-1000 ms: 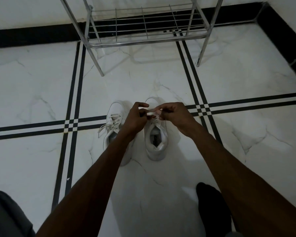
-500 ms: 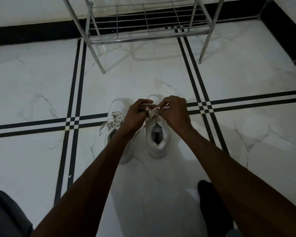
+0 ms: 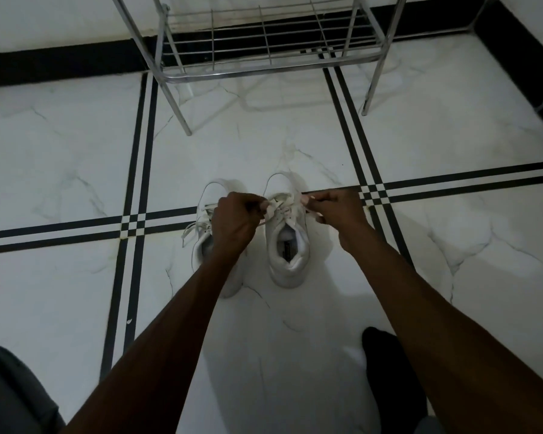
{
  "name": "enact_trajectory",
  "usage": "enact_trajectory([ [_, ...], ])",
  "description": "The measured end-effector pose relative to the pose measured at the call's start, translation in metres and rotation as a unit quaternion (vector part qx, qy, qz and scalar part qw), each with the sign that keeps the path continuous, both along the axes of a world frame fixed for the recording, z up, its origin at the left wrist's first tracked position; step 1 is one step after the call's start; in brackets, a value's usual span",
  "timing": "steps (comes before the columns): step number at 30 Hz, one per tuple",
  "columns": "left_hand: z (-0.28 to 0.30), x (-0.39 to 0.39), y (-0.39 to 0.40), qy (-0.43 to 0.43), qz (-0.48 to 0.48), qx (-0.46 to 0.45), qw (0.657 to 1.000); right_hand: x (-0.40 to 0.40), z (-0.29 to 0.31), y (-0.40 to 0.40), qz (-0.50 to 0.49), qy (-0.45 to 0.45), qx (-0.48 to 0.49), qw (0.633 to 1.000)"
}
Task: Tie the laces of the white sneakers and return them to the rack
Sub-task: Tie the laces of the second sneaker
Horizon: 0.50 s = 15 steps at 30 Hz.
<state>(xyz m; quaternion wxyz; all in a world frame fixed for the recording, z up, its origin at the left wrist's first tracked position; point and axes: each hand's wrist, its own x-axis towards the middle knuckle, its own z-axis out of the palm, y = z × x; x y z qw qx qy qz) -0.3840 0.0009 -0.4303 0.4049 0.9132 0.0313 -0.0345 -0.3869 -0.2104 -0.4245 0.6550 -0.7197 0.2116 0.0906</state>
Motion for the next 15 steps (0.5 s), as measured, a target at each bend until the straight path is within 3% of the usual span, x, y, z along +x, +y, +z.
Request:
enact_trajectory([
  [2,-0.003,-0.011,0.011,-0.03,0.02,0.139,0.99,-0.006,-0.011,-0.016,-0.02,0.033,-0.051,0.998],
  [5,-0.011,-0.025,0.015,-0.021,0.036,0.198,0.979,-0.013,-0.02,-0.027,-0.01,0.045,-0.116,0.992],
  [8,-0.009,-0.025,0.01,-0.005,0.049,0.161,0.986,-0.012,-0.016,-0.029,0.023,0.005,-0.139,0.99],
  [12,0.0,-0.021,0.018,0.007,0.039,0.047,0.998,-0.009,-0.006,-0.039,0.087,-0.043,-0.167,0.981],
  [15,0.003,-0.022,0.025,-0.014,0.024,0.025,0.999,-0.007,-0.002,-0.038,0.127,-0.084,-0.22,0.964],
])
